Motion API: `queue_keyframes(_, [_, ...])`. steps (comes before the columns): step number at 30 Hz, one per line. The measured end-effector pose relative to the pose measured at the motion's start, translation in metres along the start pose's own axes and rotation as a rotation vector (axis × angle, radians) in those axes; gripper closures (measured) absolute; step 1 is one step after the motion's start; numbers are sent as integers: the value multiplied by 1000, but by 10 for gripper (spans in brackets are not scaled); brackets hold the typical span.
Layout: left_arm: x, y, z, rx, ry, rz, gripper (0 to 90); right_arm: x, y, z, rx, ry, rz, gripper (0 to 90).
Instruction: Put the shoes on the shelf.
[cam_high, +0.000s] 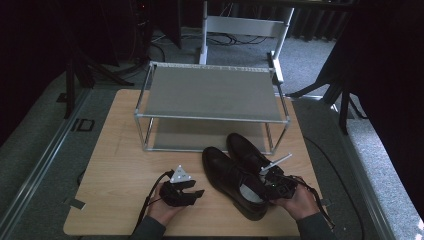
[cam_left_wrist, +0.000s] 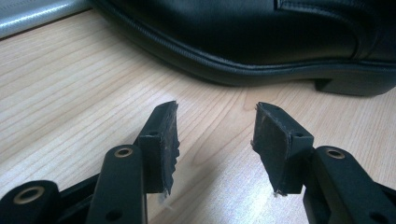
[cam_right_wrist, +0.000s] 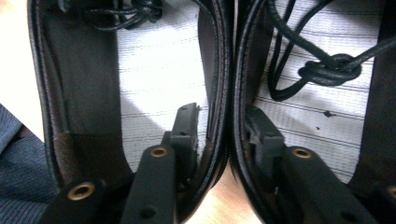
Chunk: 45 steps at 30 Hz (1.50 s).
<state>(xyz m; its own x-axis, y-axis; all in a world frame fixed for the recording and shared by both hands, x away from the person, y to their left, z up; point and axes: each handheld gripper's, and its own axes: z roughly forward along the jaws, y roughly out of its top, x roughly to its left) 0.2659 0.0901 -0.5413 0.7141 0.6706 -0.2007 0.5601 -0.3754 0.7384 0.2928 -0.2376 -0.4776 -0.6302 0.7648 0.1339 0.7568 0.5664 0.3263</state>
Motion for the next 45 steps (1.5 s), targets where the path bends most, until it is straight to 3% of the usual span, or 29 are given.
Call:
queue_keyframes(7, [-2,0,2,6,-2,4,502,-4,-1,0,-11,13,0,746])
queue_keyframes(11, [-1,0,2,6,0,1,501,-7,-4,-1,-51,23,11,786])
queue_keyframes(14, [-1,0,2,6,1,0,500,-8,-6,-1,-76,29,15,790])
queue_keyframes(24, [0,0,0,-3,8,-8,497,-8,-6,-3,-88,18,-5,795])
queue_keyframes(34, [-3,2,-7,-68,19,-3,500,-7,-3,-8,-124,35,7,800])
queue_keyframes(45, [-3,3,-11,-95,30,0,499,-9,11,-14,-163,37,21,802])
